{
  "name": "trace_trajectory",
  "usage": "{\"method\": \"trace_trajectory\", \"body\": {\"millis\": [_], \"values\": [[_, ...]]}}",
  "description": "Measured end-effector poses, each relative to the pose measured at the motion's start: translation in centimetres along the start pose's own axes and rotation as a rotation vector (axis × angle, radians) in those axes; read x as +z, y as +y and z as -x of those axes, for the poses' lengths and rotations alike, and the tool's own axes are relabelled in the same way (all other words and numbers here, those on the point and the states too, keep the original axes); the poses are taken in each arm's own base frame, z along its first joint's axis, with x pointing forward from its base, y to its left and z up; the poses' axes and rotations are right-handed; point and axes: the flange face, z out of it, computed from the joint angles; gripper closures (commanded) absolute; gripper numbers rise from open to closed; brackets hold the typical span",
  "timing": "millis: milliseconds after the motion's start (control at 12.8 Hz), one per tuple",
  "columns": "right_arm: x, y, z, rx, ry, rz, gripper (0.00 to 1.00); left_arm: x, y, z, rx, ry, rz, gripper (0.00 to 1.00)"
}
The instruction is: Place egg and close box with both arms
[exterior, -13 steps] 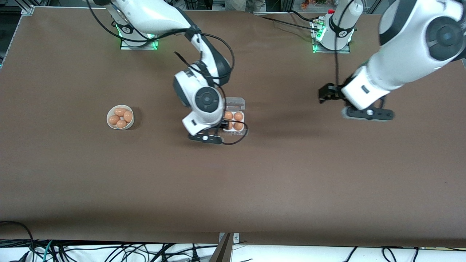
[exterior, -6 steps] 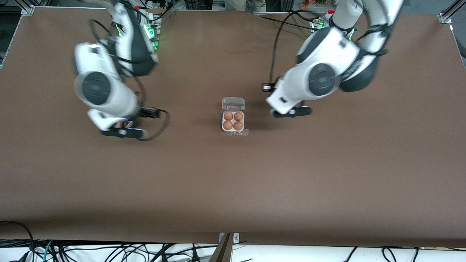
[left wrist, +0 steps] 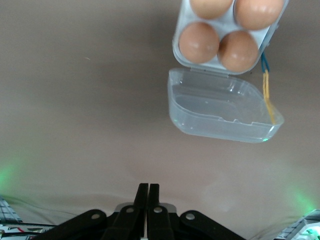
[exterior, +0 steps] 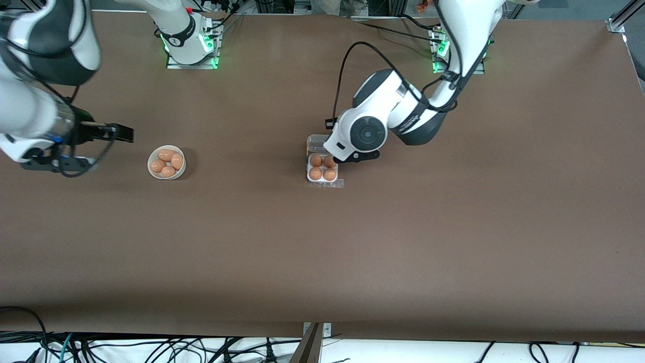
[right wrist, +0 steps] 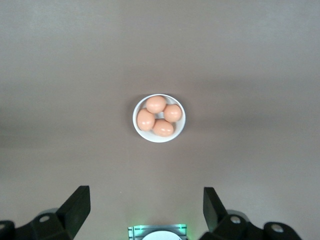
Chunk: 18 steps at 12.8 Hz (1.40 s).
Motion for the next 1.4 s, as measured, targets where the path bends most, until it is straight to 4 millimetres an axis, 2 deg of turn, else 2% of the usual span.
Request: {"method": "trace_trajectory", "body": {"millis": [234,390,545,701,857,1013,1091,1247,1403], "values": [[-1.5,3.1,1.0,0.027,0.026,-0.028,0.0,3.0,2.3,0.0,-0.017,0.008,0.007,0.94],[-2.0,3.9,1.5,0.025,0.028,-0.039,0.0,4.6,3.3,0.1,-0.019,0.015,0.01,0.94],[-1.9,4.6,2.0,0.03,0.001,-0.049,0.0,4.8,3.7,-0.9,-0.028,0.047,0.046,0.94],[-1.6,5.8,2.1,0.027,-0.017,-0.075,0.0,3.9,3.8,-2.9,-0.047,0.115,0.12,0.94],[-1.7,6.7,2.2,0.022,-0.013,-0.104,0.0,1.7,3.5,-5.2,-0.073,0.193,0.195,0.9],[-2.1,7.0,2.3,0.016,-0.004,-0.12,0.0,-1.4,3.1,-6.0,-0.084,0.227,0.225,0.86],[-2.4,7.0,2.4,0.014,0.002,-0.124,0.0,-2.9,2.6,-6.1,-0.088,0.228,0.219,0.79],[-3.1,6.9,2.5,0.011,0.018,-0.123,0.0,-6.8,-0.3,-6.6,-0.111,0.212,0.165,0.69],[-3.3,6.8,2.5,0.009,0.022,-0.122,0.0,-13.3,-5.2,-6.7,-0.081,0.221,0.086,0.48]]}}
